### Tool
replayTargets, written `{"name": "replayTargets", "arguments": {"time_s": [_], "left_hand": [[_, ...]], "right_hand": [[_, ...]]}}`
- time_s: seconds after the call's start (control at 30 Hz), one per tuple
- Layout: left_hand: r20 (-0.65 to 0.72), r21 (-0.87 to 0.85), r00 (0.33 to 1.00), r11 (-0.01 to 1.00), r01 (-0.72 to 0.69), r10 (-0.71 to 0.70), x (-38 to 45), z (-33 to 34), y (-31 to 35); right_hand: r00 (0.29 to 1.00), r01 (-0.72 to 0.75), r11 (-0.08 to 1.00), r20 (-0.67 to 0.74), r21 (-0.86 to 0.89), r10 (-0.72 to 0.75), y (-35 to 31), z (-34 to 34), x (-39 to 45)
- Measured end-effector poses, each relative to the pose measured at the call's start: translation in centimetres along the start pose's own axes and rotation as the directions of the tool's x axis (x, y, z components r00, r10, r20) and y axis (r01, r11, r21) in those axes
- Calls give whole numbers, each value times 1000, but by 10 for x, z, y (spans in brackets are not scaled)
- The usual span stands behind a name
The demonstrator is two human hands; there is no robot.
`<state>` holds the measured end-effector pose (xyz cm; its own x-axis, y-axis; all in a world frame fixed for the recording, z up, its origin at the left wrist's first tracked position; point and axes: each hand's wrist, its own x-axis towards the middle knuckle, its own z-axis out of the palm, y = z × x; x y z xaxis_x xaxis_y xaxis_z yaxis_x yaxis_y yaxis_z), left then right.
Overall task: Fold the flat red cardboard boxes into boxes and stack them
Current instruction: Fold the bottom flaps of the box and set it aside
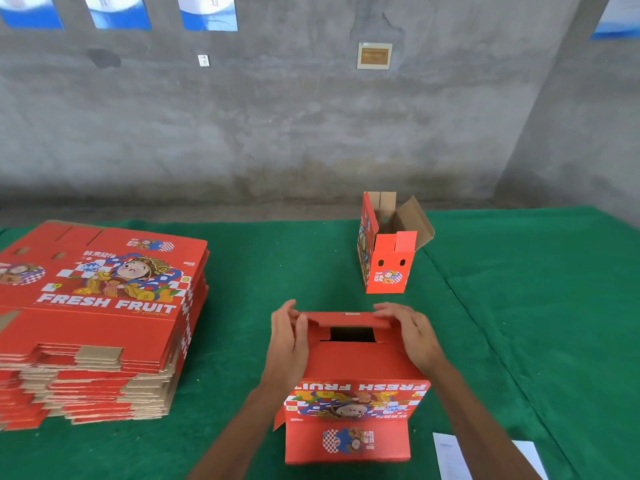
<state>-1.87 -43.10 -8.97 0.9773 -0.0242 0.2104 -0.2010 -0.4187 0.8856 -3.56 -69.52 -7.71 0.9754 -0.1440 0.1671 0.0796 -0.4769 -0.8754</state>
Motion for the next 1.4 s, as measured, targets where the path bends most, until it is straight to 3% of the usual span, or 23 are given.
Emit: {"name": "replayTargets", "arguments": {"time_s": [0.07,0.17,0.3,0.5,0.6,0.77,0.93,1.03,1.13,1.2,1.27,1.4], "left_hand": [[32,112,999,994,-10,7,2,1,1],[158,426,987,904,-36,-35,4,3,-1],[222,483,948,870,99,-230,6,9,2],[103,691,947,707,151,-303,8,26,9],[87,686,927,697,210,-365,-5,28,-6],[84,652,968,748,125,-235,2,19,-14],[169,560,944,816,145,-284,21,20,-1],[139,546,939,816,191,-313,21,20,-5],[40,433,923,840,328,-382,20,20,-12],[2,340,877,825,451,-480,26,18,-16],[19,311,834,796,519,-551,29,15,-21],[37,287,815,787,546,-579,28,7,-29]], "right_hand": [[999,24,996,43,-87,-20,1,0,2],[992,95,923,113,-373,-56,8,5,1],[992,93,821,128,-563,-25,15,9,0],[999,30,610,51,-792,18,16,24,-7],[997,40,528,66,-849,31,14,43,-16],[996,-25,663,35,-749,77,6,33,-8],[979,-150,767,14,-624,203,0,19,-4],[966,-240,825,-40,-511,256,-4,19,-4],[854,-519,802,-157,-296,495,-2,10,-5],[686,-723,674,-51,-153,725,2,-2,-7],[537,-840,541,90,-33,839,12,-18,-7],[424,-892,449,267,-40,866,35,-30,-7]]}}
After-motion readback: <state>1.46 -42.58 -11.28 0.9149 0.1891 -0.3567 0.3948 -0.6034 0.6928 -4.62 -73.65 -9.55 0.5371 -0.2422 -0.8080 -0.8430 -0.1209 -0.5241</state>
